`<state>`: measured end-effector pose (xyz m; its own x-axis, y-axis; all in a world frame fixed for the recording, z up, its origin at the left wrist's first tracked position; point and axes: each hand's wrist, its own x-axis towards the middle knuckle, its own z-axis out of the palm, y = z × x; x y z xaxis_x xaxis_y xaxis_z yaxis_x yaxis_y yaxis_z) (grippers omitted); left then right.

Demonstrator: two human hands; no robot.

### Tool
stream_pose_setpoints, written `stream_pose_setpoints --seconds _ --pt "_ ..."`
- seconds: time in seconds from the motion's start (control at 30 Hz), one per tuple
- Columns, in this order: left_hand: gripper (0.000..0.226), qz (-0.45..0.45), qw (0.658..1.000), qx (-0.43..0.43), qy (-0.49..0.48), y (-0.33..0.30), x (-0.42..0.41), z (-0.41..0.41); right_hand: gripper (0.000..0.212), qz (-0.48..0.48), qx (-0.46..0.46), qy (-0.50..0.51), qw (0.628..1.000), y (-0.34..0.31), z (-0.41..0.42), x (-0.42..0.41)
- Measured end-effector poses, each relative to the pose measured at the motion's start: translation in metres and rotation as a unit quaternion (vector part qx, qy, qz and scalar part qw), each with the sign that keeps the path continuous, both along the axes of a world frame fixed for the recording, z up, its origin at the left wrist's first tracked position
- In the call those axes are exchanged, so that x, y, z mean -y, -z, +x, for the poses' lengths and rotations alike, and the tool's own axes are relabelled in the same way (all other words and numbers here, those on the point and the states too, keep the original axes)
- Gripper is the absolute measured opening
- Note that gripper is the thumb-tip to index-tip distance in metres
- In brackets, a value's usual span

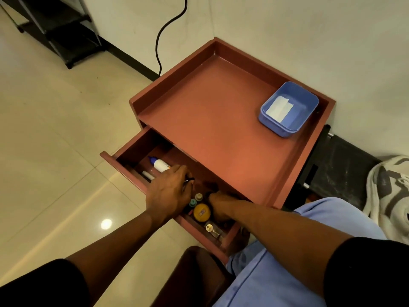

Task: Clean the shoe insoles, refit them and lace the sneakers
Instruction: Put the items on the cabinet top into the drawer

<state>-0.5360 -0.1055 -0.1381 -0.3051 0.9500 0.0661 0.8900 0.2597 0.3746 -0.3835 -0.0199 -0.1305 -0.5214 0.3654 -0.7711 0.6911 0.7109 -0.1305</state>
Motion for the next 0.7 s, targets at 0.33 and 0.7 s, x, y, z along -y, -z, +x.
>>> stream_pose_setpoints --seconds 0.33,0.7 --pt "0.017 -0.025 1.0 -0.006 0.008 0.004 0.0 -0.001 0.025 -0.058 -0.048 0.17 0.983 0.007 0.006 -0.006" --pt "0.016 -0.07 0.996 0.023 0.043 -0.015 -0.001 -0.001 0.054 -0.031 -0.154 0.26 0.953 -0.03 -0.009 0.008"
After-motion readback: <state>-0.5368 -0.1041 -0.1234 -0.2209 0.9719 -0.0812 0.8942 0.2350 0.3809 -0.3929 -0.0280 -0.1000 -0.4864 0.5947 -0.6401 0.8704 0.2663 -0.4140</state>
